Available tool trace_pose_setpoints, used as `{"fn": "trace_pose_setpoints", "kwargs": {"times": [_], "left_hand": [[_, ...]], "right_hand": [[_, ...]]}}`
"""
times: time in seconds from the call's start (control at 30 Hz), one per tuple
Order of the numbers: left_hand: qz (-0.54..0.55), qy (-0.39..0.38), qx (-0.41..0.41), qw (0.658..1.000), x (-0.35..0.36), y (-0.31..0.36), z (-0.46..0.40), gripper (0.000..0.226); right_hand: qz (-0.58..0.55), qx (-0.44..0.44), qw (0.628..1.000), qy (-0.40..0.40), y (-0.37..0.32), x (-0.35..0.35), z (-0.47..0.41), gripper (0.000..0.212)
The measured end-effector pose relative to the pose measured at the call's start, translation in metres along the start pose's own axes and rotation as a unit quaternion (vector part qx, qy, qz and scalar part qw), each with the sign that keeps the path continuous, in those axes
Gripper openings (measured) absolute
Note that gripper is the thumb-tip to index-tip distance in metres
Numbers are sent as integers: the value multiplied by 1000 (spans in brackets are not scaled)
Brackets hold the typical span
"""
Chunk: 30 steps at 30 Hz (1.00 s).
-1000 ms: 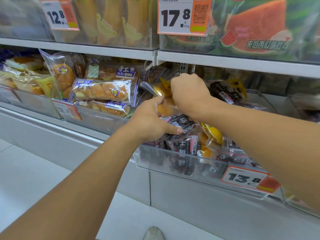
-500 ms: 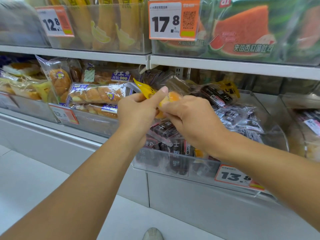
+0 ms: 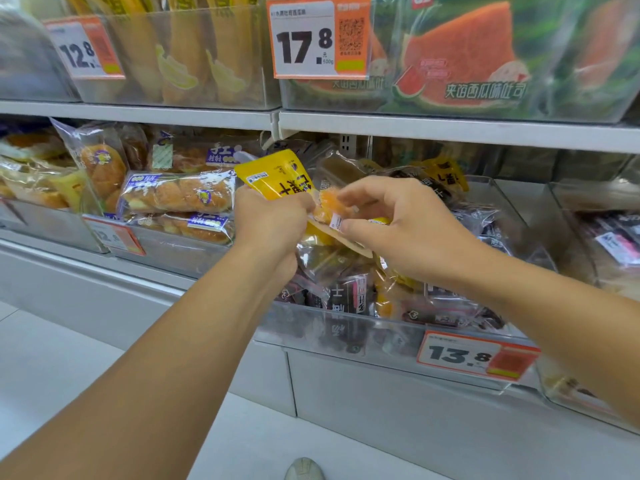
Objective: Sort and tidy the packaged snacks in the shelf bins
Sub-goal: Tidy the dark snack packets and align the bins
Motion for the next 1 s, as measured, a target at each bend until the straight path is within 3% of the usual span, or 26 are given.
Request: {"fn": "trace_pose_setpoints", "kwargs": {"times": [0.07, 0.13, 0.2, 0.23, 0.37, 0.53, 0.67, 0.73, 0.83, 0.93, 1.0], "left_hand": [[8, -6, -17, 1000, -4, 2, 7, 18], [28, -11, -52, 998, -14, -3, 6, 17], [46, -30, -96, 994, -21, -10, 2, 24], [46, -39, -111, 992, -25, -13, 2, 31], [48, -47, -102, 993, -39, -6, 13, 29], [-25, -59, 10, 998, -55, 29, 46, 17], [-42, -113, 106, 987, -55, 58, 71, 12], [-13, -143, 108, 984, -45, 63, 81, 13], [7, -208, 70, 976, -7, 55, 91, 23], [24, -255, 34, 966, 42, 36, 98, 9], [16, -281, 8, 959, 81, 23, 104, 11]], "right_hand": [[21, 16, 999, -38, 2, 2, -1, 60], [27, 8, 990, -139, -5, 19, 3, 90], [72, -40, 973, -215, -17, 36, 8, 102], [102, -70, 969, -212, -22, 39, 8, 98], [67, -122, 985, -103, -33, 28, 2, 46], [-16, -134, 989, 63, -39, -23, 12, 29], [-229, 6, 947, 224, -8, -71, 31, 21], [-289, 77, 912, 282, 8, -91, 45, 19], [-354, 115, 856, 358, 22, -130, 66, 16], [-378, 187, 837, 348, 29, -151, 102, 15], [-380, 223, 837, 324, 33, -158, 131, 14]]}}
Point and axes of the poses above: each hand's wrist, its own z-axis away from the middle knuckle, its own x-axis out of the palm, y = z × x, the point moved 10 cm from there along -z, towards the middle knuckle, and after that the axes turned 12 degrees about -x, right-handed, at the moved point
